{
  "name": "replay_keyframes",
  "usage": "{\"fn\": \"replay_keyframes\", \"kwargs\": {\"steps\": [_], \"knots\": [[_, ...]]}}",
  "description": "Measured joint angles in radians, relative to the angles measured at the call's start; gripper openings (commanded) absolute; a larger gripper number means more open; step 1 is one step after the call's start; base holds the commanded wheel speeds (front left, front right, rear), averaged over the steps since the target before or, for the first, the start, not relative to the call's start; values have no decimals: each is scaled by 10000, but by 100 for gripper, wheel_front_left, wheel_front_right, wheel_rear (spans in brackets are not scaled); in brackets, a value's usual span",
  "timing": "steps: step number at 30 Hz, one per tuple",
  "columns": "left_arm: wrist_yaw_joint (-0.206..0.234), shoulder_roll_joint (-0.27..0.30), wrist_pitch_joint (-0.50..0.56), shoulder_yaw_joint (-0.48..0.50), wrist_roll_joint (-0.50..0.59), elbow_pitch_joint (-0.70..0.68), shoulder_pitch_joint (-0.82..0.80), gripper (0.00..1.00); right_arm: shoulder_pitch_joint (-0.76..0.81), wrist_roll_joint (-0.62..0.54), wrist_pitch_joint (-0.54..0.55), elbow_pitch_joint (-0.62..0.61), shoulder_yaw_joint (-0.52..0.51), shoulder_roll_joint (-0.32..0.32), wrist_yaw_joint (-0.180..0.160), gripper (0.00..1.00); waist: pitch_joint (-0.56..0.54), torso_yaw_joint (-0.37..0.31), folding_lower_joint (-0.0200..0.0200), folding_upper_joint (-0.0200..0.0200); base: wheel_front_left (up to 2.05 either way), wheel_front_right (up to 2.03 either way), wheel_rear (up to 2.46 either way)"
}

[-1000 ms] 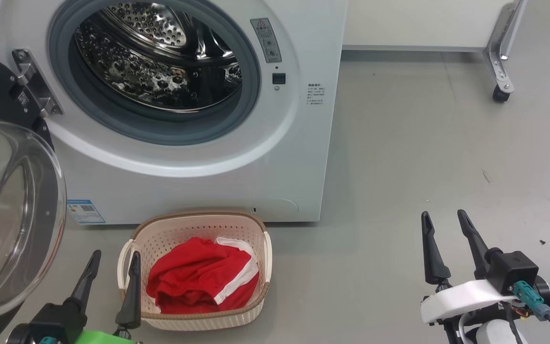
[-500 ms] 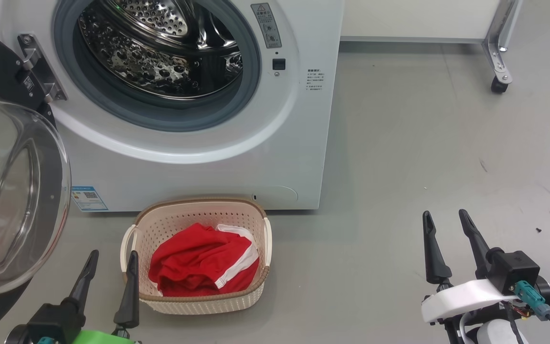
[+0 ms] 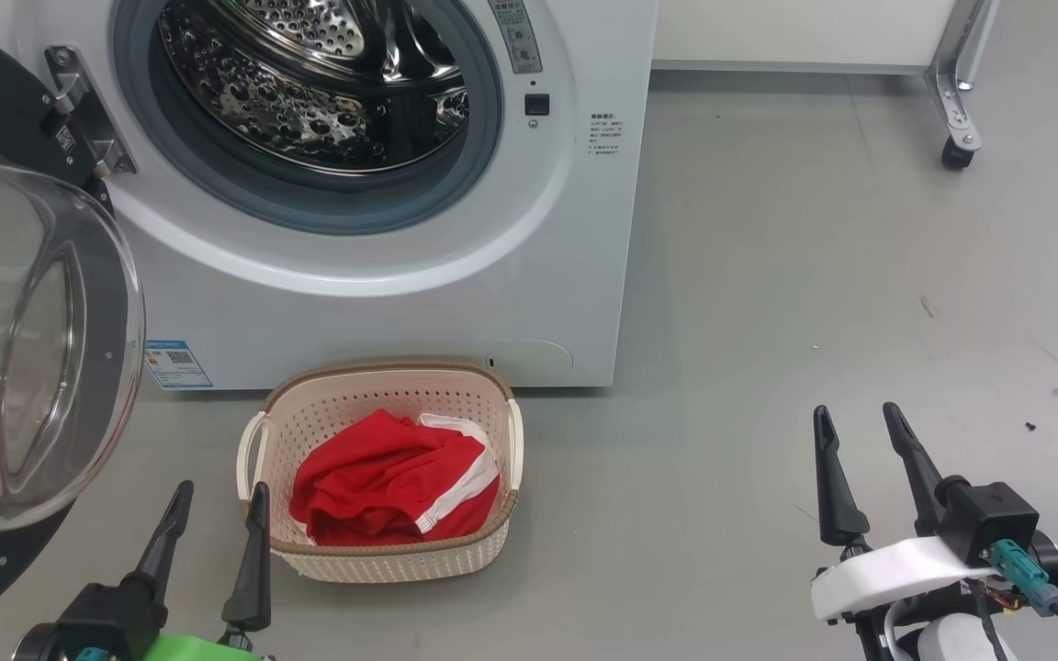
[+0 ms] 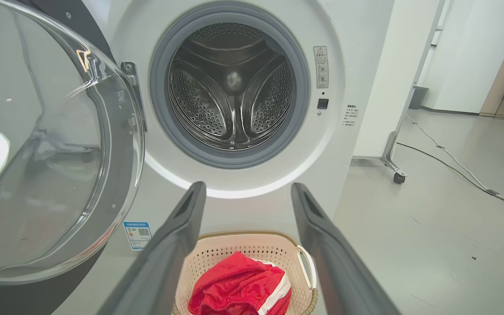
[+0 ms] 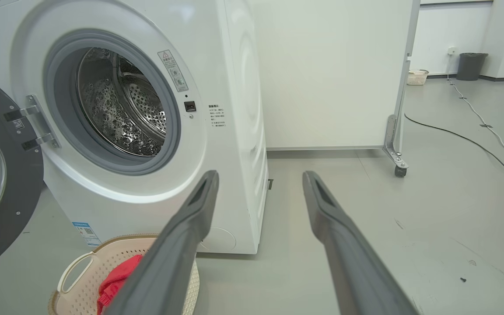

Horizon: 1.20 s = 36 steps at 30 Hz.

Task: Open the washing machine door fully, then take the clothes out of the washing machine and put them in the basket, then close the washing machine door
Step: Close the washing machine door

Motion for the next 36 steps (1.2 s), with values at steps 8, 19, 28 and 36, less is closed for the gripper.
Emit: {"fn": "replay_keyframes", "kwargs": {"steps": [8, 19, 28, 36], "knots": [[0, -19, 0, 8, 2, 15, -1, 100, -2, 0, 0, 54, -21, 4, 19, 100, -80, 19, 0, 0, -5, 5, 0], [0, -27, 0, 71, 15, 12, -1, 100, -2, 0, 0, 54, -13, 4, 27, 100, -194, 25, 0, 0, 0, 0, 0], [0, -29, 0, 90, 17, 12, 0, 100, -2, 0, 0, 54, 25, 4, 27, 100, -236, 8, 0, 0, 0, 0, 0], [-2, -31, 0, 88, 94, 12, 2, 100, -2, 0, 0, 56, 35, 4, 25, 100, -231, -8, 0, 0, 0, 0, 0]]}}
